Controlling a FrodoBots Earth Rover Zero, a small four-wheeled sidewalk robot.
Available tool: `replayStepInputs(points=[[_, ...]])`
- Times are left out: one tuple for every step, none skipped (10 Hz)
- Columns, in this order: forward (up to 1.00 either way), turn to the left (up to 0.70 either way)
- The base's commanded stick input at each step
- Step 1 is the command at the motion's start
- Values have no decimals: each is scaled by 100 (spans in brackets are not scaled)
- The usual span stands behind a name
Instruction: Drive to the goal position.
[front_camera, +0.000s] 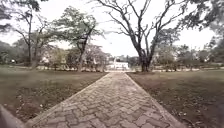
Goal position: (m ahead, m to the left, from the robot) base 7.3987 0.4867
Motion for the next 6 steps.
replayStepInputs(points=[[70, 0], [70, 0], [70, 0], [70, 0], [70, 0], [70, 0]])
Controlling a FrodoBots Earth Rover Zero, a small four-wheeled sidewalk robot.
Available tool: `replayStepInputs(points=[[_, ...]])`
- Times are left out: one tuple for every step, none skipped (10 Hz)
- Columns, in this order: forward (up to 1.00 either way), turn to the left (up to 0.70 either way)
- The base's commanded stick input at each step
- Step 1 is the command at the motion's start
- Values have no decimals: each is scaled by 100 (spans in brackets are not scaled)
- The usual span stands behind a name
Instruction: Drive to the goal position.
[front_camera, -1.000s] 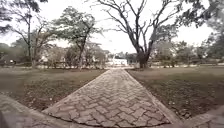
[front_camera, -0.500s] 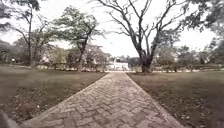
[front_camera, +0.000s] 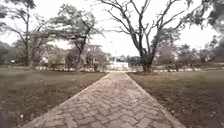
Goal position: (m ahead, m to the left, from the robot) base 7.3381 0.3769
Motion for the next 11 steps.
replayStepInputs(points=[[70, 0], [70, 0], [70, 0], [70, 0], [70, 0], [70, 0], [70, 0], [70, 0], [70, 0], [70, 0], [70, 0]])
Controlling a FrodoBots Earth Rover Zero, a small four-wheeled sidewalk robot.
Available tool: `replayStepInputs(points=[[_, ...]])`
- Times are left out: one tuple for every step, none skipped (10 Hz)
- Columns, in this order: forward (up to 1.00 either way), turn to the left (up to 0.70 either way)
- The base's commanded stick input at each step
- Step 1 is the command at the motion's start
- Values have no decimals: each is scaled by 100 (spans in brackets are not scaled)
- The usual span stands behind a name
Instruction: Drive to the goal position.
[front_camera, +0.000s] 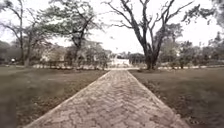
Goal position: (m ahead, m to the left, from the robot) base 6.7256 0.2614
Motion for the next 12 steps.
replayStepInputs(points=[[70, 0], [70, 0], [70, 0], [70, 0], [70, 0], [70, 0], [70, 0], [70, 0], [70, 0], [70, 0], [70, 0], [70, 0]])
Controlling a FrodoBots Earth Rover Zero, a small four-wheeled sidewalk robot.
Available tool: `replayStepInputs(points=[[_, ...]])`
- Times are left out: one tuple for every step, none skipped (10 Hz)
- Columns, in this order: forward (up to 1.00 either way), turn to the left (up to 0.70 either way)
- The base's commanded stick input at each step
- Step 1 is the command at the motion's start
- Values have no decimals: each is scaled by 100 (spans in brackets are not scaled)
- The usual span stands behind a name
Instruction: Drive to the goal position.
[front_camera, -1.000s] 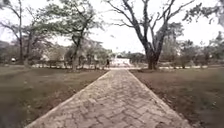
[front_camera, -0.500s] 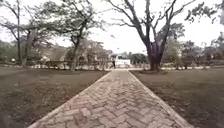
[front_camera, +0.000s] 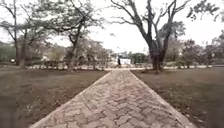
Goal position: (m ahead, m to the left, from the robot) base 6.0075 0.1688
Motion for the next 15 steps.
replayStepInputs(points=[[70, 0], [70, 0], [70, 0], [70, 0], [70, 0], [70, 0], [70, 0], [70, 0], [70, 0], [70, 0], [70, 0], [70, 0], [70, 0], [70, 0], [70, 0]])
